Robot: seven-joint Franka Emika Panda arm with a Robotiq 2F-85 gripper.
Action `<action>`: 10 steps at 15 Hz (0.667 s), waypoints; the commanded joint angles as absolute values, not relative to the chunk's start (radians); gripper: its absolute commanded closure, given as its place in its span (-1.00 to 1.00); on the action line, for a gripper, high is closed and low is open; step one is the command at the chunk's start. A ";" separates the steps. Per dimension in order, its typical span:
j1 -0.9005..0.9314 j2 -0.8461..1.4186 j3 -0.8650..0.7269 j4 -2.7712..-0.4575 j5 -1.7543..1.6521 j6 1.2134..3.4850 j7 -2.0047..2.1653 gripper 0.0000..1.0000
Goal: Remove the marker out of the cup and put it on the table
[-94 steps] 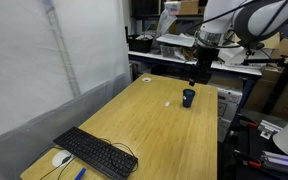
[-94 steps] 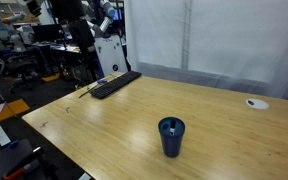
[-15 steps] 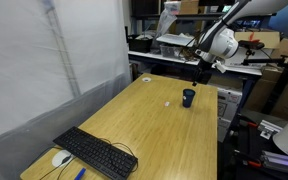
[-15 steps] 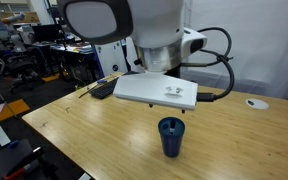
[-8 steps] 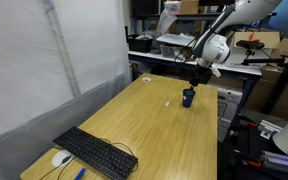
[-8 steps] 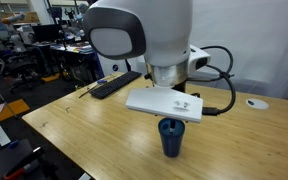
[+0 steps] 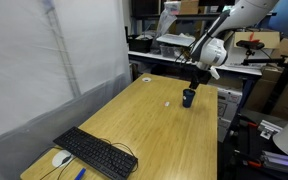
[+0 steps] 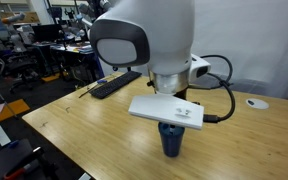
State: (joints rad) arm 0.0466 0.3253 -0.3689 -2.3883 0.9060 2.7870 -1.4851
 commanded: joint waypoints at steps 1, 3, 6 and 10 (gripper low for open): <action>0.037 0.317 -0.353 -2.383 0.936 2.800 -1.522 -0.34; 0.039 0.317 -0.348 -2.385 0.937 2.800 -1.523 -0.36; 0.037 0.324 -0.330 -2.384 0.945 2.800 -1.530 -0.37; 0.029 0.333 -0.311 -2.382 0.958 2.803 -1.536 -0.15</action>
